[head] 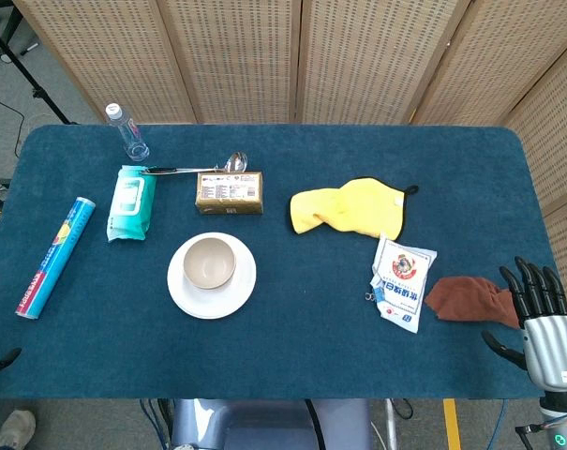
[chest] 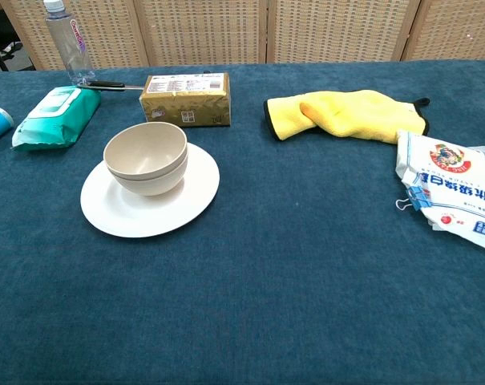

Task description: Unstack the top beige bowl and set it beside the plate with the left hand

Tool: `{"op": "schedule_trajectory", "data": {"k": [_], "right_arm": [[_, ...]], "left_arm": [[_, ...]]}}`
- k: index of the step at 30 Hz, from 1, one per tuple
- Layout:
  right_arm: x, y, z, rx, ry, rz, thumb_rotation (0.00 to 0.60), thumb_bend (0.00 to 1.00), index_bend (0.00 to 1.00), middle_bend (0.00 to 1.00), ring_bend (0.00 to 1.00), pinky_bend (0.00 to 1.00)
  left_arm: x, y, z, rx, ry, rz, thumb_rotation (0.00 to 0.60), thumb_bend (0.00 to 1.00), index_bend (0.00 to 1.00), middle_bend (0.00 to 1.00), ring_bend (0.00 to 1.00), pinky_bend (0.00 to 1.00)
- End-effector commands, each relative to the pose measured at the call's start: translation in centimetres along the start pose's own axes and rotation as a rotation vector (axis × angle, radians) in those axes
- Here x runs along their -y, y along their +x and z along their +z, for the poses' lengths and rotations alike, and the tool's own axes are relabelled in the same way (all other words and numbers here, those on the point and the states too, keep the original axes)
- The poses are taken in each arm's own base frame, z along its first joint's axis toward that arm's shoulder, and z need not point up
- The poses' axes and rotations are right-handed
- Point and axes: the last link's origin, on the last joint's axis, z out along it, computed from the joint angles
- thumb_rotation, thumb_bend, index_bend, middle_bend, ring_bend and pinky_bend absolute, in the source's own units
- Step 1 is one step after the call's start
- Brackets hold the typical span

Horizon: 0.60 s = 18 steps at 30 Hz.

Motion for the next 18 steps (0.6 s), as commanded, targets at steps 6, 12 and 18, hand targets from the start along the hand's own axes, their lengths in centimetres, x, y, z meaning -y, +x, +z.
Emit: {"op": "schedule_trajectory", "data": {"k": [6,12,18], "right_arm": [[-0.1,0.4,-0.1,-0.007,0.006,0.020,0.600,0.00,0.04,0.00,0.00,0.00],[0.0,0.1,0.1,0.009,0.006,0.026,0.600,0.00,0.04,0.00,0.00,0.00],[0.0,-0.1,0.5,0.026,0.005,0.039,0.600,0.00,0.04,0.00,0.00,0.00]], "left_arm": [[-0.4,-0.2,-0.1,0.011,-0.020,0.006,0.600,0.00,0.00,0.00,0.00,0.00],[-3.1,-0.4,2.9,-0.010,-0.162,-0.020,0.600,0.02,0.10,0.00,0.00,0.00],[-9.5,-1.0,8.9,0.053,-0.297,-0.023,0.600,0.23,0.38,0.00,0.00,0.00]]}}
